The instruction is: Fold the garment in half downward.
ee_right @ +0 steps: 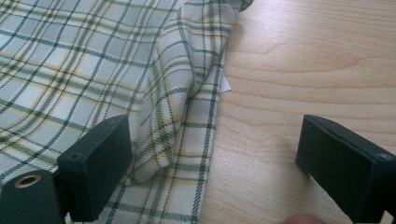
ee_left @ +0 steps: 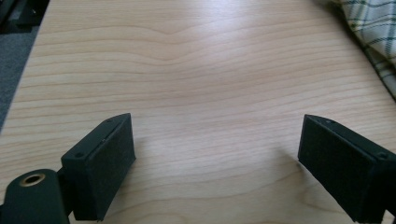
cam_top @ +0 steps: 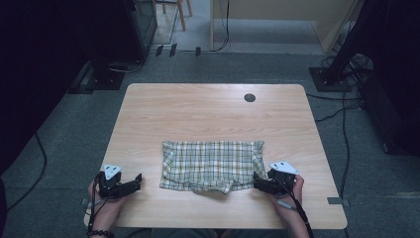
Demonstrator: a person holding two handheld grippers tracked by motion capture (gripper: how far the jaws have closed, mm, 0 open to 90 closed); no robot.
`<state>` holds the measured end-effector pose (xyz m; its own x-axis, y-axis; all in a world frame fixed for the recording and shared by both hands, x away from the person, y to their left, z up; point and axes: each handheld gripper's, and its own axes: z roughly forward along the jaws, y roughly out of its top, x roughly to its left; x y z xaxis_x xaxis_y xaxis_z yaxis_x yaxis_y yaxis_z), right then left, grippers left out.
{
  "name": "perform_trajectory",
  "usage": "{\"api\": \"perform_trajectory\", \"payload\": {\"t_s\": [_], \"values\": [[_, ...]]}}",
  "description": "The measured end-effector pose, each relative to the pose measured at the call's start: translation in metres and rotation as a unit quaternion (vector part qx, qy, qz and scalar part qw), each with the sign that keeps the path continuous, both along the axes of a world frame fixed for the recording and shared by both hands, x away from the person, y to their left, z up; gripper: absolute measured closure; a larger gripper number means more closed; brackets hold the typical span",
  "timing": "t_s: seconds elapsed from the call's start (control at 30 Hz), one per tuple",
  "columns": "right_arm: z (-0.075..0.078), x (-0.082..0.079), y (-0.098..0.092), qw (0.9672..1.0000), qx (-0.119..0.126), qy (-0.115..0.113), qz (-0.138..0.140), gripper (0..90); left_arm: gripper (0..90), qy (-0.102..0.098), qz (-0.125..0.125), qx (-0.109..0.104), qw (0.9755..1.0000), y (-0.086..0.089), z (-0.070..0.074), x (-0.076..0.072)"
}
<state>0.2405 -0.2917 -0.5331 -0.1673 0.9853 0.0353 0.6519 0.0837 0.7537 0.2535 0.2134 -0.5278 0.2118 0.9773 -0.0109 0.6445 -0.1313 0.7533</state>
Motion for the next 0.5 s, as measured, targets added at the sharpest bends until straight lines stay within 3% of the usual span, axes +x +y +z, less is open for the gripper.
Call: {"api": "perform_trajectory", "payload": {"t_s": [0.2, 0.5], "values": [[0.000, 0.000, 0.000, 1.0000, 0.000, 0.001, -0.003, 9.7, 11.2, 0.001, -0.018, 0.012, 0.9998, 0.009, 0.000, -0.001], [0.000, 0.000, 0.000, 1.0000, 0.000, 0.001, -0.002, 9.8, 11.2, 0.000, -0.008, 0.011, 0.9999, 0.027, 0.000, -0.006]]}}
